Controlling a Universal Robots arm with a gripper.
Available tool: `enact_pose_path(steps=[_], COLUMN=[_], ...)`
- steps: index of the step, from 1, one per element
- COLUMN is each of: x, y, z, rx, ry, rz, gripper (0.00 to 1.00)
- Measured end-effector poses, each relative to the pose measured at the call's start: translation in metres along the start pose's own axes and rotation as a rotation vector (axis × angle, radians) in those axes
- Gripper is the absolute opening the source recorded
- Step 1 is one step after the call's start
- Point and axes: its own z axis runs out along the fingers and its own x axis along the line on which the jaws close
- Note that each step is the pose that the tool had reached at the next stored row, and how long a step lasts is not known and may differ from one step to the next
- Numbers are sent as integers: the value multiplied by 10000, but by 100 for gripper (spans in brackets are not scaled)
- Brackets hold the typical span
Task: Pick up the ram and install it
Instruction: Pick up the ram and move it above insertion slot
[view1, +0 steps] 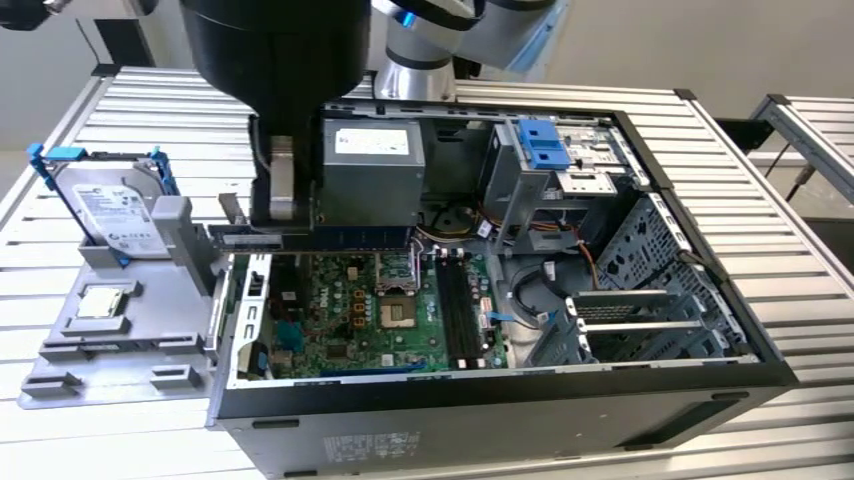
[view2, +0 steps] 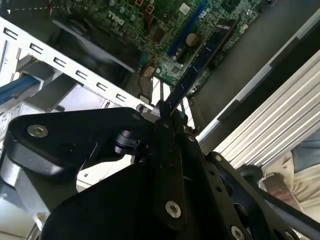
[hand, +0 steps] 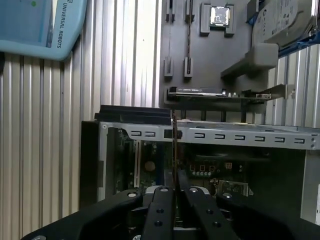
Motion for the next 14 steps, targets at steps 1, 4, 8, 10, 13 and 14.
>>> enact_pose_path(steps=[1,4,8,10,13,14], x=[1,5,9,11,14,15], y=[-45,-183,-364,-457,-584,-617], z=[-2,-10,-20,-25,-32,-33], rx=[-10,-43,-60,-60,-60,-60], ry=[-1,0,0,-1,0,-1], rz=[-1,0,0,-1,-1,-1], gripper=[0,0,0,0,0,0])
